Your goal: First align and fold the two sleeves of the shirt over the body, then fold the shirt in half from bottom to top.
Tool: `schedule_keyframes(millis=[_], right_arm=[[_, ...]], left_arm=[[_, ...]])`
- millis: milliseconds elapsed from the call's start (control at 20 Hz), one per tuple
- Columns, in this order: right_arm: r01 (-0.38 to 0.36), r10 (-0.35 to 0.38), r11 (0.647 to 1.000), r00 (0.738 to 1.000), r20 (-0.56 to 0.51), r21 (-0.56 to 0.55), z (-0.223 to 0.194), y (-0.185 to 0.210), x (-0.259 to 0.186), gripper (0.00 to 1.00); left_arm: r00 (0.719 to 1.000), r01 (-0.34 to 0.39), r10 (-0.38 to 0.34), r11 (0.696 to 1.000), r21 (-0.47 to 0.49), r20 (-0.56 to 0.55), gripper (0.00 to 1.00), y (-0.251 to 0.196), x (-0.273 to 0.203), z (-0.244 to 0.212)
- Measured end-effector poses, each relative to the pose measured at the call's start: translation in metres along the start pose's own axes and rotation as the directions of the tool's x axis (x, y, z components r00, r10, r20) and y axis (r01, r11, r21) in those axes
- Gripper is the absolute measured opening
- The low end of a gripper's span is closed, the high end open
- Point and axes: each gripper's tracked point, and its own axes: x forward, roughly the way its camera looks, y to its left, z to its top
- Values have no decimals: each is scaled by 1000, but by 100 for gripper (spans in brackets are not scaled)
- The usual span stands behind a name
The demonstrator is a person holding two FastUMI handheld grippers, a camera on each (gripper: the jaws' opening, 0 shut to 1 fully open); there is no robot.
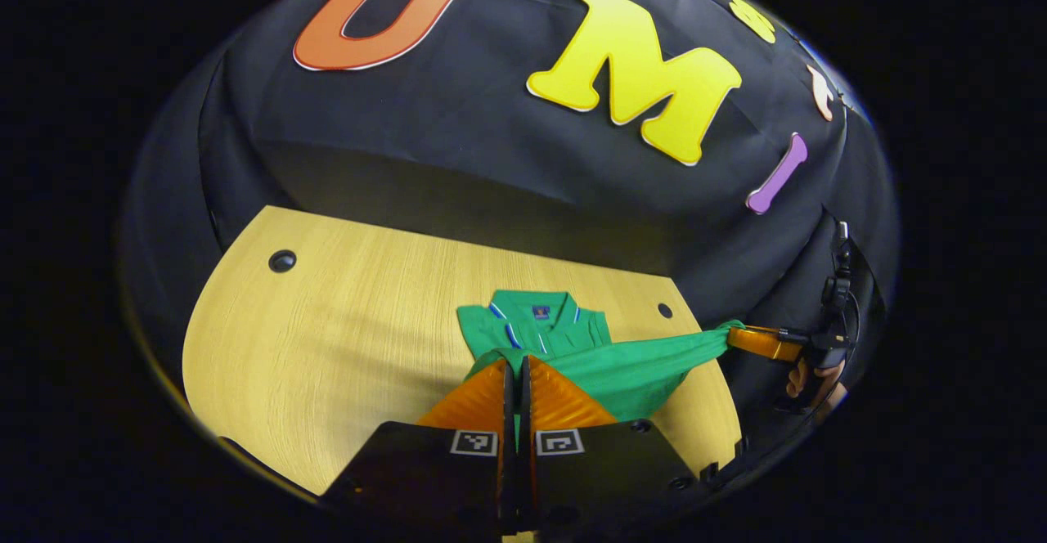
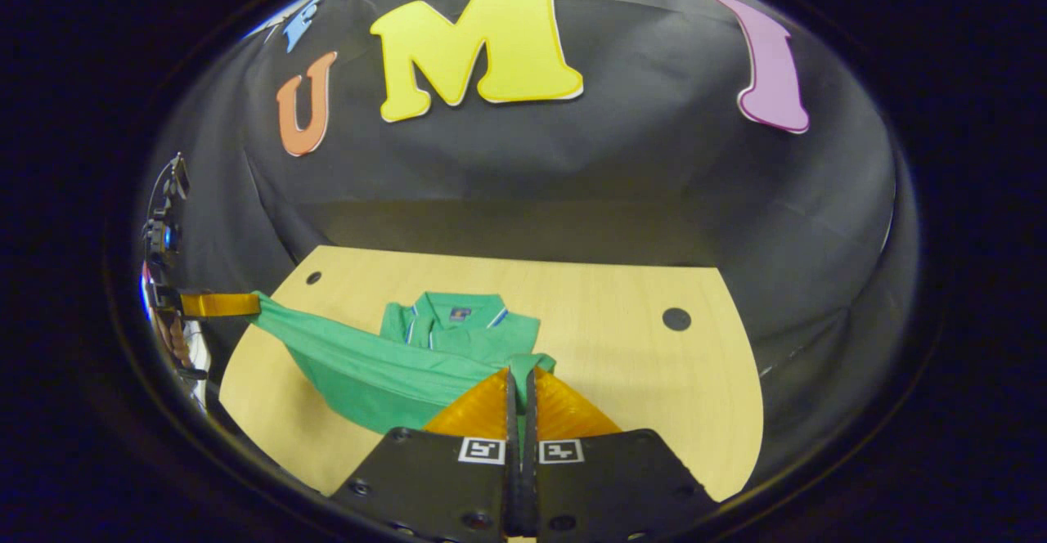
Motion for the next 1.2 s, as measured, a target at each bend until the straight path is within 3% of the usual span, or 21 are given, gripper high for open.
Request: schedule_keyframes(millis=[250, 300, 750, 900, 1200], right_arm=[[-7, 8, 1000, 999, 35, -13, 31, 9, 59, 0], [-11, 12, 1000, 999, 34, -17, 32, 10, 74, 0], [27, -27, 1000, 999, 33, 1, 21, 4, 177, 0], [35, -35, 999, 999, 27, 5, 15, 2, 198, 0], [65, -66, 998, 997, -27, -18, -8, -9, 216, 8]], left_arm=[[995, -88, 87, 996, 17, 44, 0, 37, 57, 22], [993, -104, 102, 994, 32, 53, 4, 42, 69, 25], [980, -172, 158, 978, 120, 123, 5, 60, 162, 28], [980, -184, 171, 974, 133, 104, 8, 62, 182, 18], [979, -203, 203, 972, 122, 11, 12, 69, 196, -12]])
